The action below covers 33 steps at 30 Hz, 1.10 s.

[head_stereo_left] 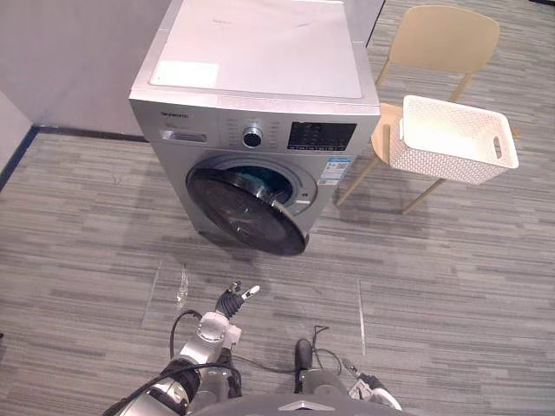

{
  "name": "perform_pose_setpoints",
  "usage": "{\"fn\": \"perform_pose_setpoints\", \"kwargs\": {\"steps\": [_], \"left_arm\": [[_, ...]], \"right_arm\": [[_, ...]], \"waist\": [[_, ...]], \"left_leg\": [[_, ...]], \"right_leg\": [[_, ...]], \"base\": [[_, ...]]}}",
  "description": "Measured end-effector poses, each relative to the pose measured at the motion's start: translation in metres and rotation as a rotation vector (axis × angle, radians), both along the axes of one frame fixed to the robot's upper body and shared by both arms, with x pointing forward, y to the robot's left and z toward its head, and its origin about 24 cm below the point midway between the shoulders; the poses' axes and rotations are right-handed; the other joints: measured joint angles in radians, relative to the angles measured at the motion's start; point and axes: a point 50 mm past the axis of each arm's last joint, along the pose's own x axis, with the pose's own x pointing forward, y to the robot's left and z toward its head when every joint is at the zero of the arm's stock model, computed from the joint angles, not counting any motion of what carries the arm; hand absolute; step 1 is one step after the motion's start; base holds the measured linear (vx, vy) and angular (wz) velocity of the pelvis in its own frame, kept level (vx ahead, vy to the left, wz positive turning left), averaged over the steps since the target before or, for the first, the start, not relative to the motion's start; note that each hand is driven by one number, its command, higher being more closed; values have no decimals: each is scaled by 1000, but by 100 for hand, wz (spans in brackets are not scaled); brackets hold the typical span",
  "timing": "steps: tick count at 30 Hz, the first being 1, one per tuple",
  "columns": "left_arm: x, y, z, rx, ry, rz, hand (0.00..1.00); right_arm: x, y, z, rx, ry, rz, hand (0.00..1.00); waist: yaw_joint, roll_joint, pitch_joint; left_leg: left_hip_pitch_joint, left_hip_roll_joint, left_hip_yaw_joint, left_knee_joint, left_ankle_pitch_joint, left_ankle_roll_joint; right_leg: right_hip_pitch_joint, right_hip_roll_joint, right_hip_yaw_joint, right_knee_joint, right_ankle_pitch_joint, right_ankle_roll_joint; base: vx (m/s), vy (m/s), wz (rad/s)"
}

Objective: Pick up the laundry basket with both hands and put the clothes into the washing machine.

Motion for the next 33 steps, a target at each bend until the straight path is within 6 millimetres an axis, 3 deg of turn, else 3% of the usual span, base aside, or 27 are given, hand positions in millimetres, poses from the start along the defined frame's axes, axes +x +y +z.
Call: {"fn": "perform_pose_setpoints", "kwargs": {"steps": [5, 9, 12, 20, 26, 28, 30, 32, 33], "left_arm": [[-17, 30, -19, 94, 110, 83, 0], [-44, 70, -34, 131, 232, 272, 0], [-64, 88, -41, 133, 292, 380, 0], [-106, 99, -54, 122, 411, 514, 0], [-111, 95, -56, 92, 420, 551, 0], [-113, 92, -56, 77, 425, 566, 0], [-112, 91, -56, 72, 421, 565, 0], [-112, 90, -56, 76, 417, 553, 0], [-111, 87, -56, 80, 413, 527, 0]], "right_arm": [[-19, -1, -6, 35, 56, -64, 0], [-34, -1, -10, 56, 113, -107, 0], [-35, -2, -10, 62, 112, -133, 0], [-23, -1, -9, 71, 80, -118, 0], [-14, -3, -7, 49, 70, -18, 0], [-8, -4, -6, 32, 74, 35, 0], [-1, -3, -5, 20, 75, 96, 0], [0, -4, -4, 19, 70, 100, 0], [0, -7, -4, 13, 70, 104, 0]], "waist": [[-9, -6, -10], [-15, -6, -15], [-12, -1, -21], [0, 3, -26], [15, 22, -44], [16, 21, -46], [22, 19, -45], [26, 0, -42], [21, 0, -41]], "left_leg": [[21, 8, 8, 4, -5, -6], [50, 11, 16, 5, -7, -7], [56, 12, 15, 5, -12, -11], [57, 9, -15, 0, -15, -16], [55, -14, -59, -1, -16, -10], [58, -30, -89, -1, -18, -5], [73, -55, -115, -1, -34, 16], [109, -101, -154, -1, -63, 40], [129, -125, -202, -1, -78, 49]], "right_leg": [[24, 10, 7, -25, 10, 5], [61, 15, 7, -48, 26, -11], [67, 16, 3, -49, 25, -12], [85, 13, -30, -54, 17, -16], [109, -6, -78, -49, -7, -1], [128, -23, -109, -42, -24, 13], [123, -58, -138, 44, -79, 23], [129, -117, -174, 171, -126, 4], [96, -159, -181, 333, -116, -39]], "base": [[37, -35, -7], [54, -26, -4], [0, 0, 0], [-25, -13, 11], [1, 4, 23], [37, 31, 47], [86, 96, 53], [138, 132, 69], [120, 121, 97]]}}
